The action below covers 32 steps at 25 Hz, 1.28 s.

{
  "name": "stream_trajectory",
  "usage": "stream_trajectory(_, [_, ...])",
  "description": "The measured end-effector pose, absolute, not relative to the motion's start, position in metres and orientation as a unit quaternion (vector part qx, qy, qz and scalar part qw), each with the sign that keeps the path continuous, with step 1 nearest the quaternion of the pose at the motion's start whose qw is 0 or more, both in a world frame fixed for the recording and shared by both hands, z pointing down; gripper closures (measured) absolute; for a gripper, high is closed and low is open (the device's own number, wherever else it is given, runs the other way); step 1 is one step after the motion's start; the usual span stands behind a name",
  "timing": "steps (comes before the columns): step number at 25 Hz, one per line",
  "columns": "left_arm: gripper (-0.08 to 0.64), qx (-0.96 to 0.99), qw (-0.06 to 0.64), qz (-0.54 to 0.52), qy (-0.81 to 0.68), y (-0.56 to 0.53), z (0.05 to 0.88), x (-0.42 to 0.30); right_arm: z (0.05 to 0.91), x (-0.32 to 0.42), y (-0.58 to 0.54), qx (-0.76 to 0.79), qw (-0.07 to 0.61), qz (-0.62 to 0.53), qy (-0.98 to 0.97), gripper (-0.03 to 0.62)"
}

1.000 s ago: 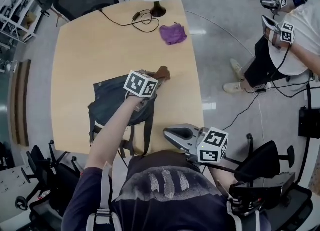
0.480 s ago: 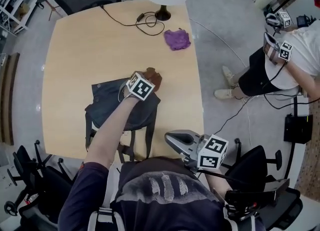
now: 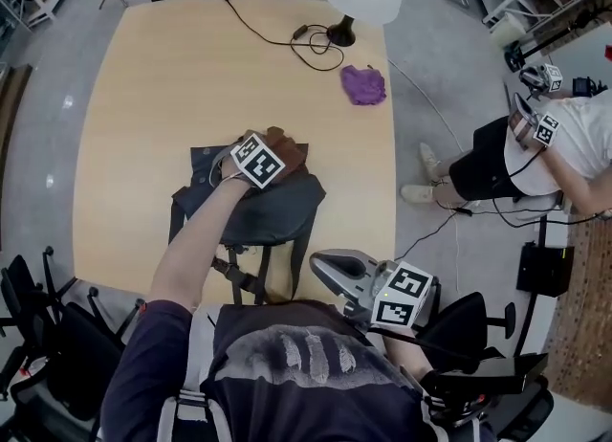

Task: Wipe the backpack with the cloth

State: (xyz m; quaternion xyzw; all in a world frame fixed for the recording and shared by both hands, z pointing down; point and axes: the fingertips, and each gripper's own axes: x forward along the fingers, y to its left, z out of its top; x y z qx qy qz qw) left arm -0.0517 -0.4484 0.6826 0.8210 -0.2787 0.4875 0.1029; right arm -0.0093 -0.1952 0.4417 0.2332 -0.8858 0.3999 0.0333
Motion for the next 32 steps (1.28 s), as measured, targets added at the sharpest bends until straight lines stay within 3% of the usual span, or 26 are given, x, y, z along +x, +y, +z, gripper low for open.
stream_trajectory(9, [0.505, 0.785, 0.144, 0.486, -0.356, -0.450, 0.687, -0.184, 0.436, -0.035, -0.199, 0.228, 0.032, 0.391, -0.891, 0.591])
stream_trajectory(17, [0.505, 0.744, 0.137, 0.493, -0.429, -0.435, 0.674, -0.266, 0.434, -0.037, -0.187, 0.220, 0.038, 0.389, -0.894, 0.591])
stream_trajectory(23, [0.505, 0.681, 0.197, 0.482, -0.515, -0.414, 0.647, -0.364, 0.436, -0.040, -0.190, 0.213, 0.035, 0.394, -0.894, 0.591])
stream_trajectory(28, [0.505, 0.663, 0.187, 0.490, -0.533, -0.392, 0.616, -0.384, 0.437, -0.041, -0.191, 0.195, 0.031, 0.391, -0.899, 0.591])
stream_trajectory(32, [0.505, 0.673, 0.197, 0.504, -0.504, -0.374, 0.629, -0.348, 0.437, -0.042, -0.194, 0.186, 0.022, 0.389, -0.902, 0.591])
